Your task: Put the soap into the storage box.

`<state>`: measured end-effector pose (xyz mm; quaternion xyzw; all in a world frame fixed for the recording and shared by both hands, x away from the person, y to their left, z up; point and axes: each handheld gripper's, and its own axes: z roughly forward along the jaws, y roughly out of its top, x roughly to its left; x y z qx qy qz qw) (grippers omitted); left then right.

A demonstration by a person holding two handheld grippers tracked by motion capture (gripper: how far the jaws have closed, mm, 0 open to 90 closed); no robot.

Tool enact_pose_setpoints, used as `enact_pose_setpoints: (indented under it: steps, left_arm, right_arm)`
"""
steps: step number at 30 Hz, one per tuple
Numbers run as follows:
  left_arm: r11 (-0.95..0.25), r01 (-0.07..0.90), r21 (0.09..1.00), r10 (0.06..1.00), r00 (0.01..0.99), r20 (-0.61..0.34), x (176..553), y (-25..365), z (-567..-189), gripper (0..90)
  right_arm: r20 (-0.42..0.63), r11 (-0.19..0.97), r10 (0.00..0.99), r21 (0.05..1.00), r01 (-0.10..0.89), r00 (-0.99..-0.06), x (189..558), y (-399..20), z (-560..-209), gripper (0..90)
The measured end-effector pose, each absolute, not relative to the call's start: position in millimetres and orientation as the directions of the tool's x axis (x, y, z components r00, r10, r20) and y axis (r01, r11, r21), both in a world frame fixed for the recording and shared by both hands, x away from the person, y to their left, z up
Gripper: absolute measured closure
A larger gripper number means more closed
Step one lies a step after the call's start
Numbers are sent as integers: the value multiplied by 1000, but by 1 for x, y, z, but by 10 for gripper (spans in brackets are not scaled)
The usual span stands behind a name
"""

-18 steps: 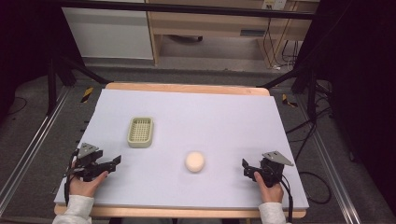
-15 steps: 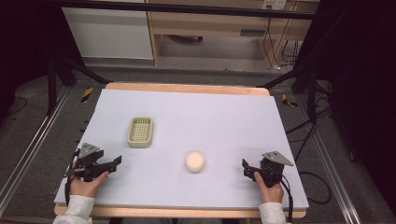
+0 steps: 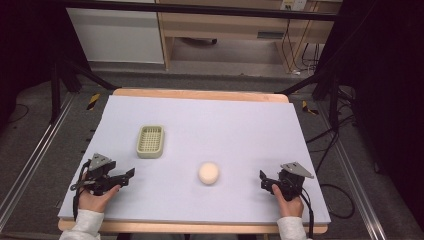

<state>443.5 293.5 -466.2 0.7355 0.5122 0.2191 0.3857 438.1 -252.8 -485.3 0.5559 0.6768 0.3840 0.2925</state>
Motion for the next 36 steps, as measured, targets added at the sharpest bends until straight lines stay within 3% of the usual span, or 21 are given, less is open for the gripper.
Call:
enact_pose_setpoints:
  steps: [36]
  left_arm:
    - [-234,553,800,874,480,-76,443,256,-457,196]
  right_arm:
    - [27,96,976,842,532,-218,438,-252,-486,42]
